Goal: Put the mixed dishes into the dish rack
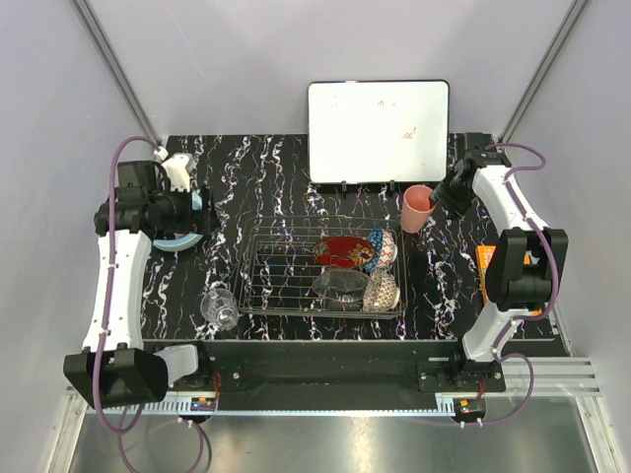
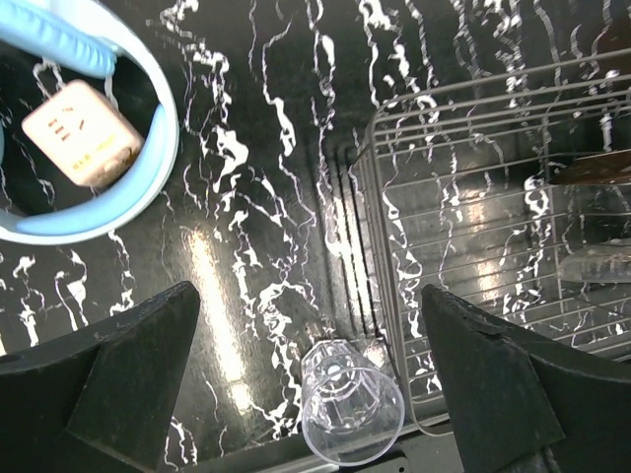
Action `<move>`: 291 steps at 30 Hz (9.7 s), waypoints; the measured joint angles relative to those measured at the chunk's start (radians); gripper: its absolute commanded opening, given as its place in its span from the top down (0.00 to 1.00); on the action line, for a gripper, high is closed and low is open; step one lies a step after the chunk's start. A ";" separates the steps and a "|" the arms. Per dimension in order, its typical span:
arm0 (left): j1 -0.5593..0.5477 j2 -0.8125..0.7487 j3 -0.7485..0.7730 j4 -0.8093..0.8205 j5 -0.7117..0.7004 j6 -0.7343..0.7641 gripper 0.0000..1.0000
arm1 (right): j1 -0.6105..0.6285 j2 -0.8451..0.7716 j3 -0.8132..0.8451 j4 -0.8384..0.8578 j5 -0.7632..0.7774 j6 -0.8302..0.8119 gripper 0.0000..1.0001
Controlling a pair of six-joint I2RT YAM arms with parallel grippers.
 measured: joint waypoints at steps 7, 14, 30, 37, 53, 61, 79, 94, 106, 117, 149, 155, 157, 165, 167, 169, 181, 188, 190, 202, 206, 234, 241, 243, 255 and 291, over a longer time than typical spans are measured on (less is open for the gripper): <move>-0.028 0.023 0.000 -0.014 -0.036 0.000 0.01 | 0.000 0.048 -0.014 0.017 0.026 0.008 0.82; -0.053 0.023 0.012 -0.022 -0.048 -0.004 0.01 | 0.000 0.064 -0.014 0.035 0.021 0.007 1.00; -0.110 0.001 0.359 -0.067 0.091 -0.058 0.01 | 0.105 -0.565 -0.187 0.591 -0.469 0.154 1.00; -0.110 -0.060 0.362 0.113 0.463 -0.262 0.01 | 0.256 -0.586 -0.463 1.226 -0.784 0.526 1.00; -0.103 0.010 0.063 0.758 0.945 -0.862 0.01 | 0.496 -0.396 -0.474 1.521 -0.859 0.751 1.00; -0.105 -0.011 0.066 0.801 0.976 -0.894 0.01 | 0.511 -0.348 -0.467 1.519 -0.858 0.755 1.00; -0.133 -0.063 0.045 0.851 0.960 -0.920 0.01 | 0.587 -0.282 -0.388 1.572 -0.862 0.776 1.00; -0.117 -0.056 0.045 0.852 0.925 -0.901 0.79 | 0.640 -0.185 -0.364 1.702 -0.788 0.800 0.93; -0.080 -0.046 0.122 0.588 0.861 -0.717 1.00 | 0.592 -0.378 -0.438 1.228 -0.718 0.509 0.02; -0.321 -0.029 0.238 0.127 0.253 -0.251 1.00 | 0.360 -0.758 -0.509 0.850 -0.594 0.242 0.05; -0.735 0.282 -0.019 0.016 -0.418 0.046 1.00 | 0.360 -0.795 -0.478 0.681 -0.506 0.154 0.07; -0.735 0.284 -0.035 0.037 -0.356 0.047 1.00 | 0.360 -0.795 -0.488 0.676 -0.506 0.153 0.06; -0.735 0.290 -0.043 0.042 -0.340 0.047 1.00 | 0.360 -0.793 -0.489 0.674 -0.506 0.153 0.05; -0.732 0.314 -0.056 0.076 -0.319 0.045 0.45 | 0.360 -0.786 -0.489 0.673 -0.506 0.152 0.01; -0.727 0.317 -0.052 0.079 -0.312 0.045 0.15 | 0.360 -0.786 -0.489 0.670 -0.506 0.152 0.00; -0.721 0.318 -0.051 0.088 -0.311 0.043 0.01 | 0.360 -0.785 -0.489 0.666 -0.506 0.152 0.00; -0.710 0.294 -0.051 0.093 -0.343 0.039 0.01 | 0.360 -0.782 -0.488 0.639 -0.505 0.142 0.00; -0.710 0.159 0.020 0.033 -0.341 0.053 0.01 | 0.360 -0.783 -0.464 0.581 -0.489 0.113 0.00; -0.710 0.092 0.039 0.021 -0.342 0.063 0.01 | 0.360 -0.783 -0.452 0.569 -0.487 0.106 0.00; -0.362 -0.338 -0.285 -0.026 -0.340 0.317 0.21 | 0.360 -0.809 -0.444 0.510 -0.412 0.035 0.00; -0.257 -0.345 -0.424 -0.061 -0.314 0.402 0.29 | 0.373 -0.798 -0.444 0.509 -0.404 0.027 0.00; -0.148 -0.097 -0.563 -0.022 -0.117 0.623 1.00 | 0.397 -0.751 -0.444 0.498 -0.369 0.023 0.10; -0.139 -0.080 -0.557 -0.013 -0.092 0.623 1.00 | 0.404 -0.745 -0.444 0.497 -0.371 0.017 0.00; -0.135 -0.094 -0.545 -0.020 -0.089 0.627 1.00 | 0.421 -0.733 -0.440 0.496 -0.370 0.010 0.00; -0.084 -0.214 0.039 -0.051 -0.017 0.587 1.00 | 0.598 -0.534 -0.310 0.552 -0.509 -0.010 0.00; -0.175 -0.063 -0.232 1.165 0.799 -1.034 1.00 | 0.607 -0.335 -0.560 1.879 -0.764 0.750 0.00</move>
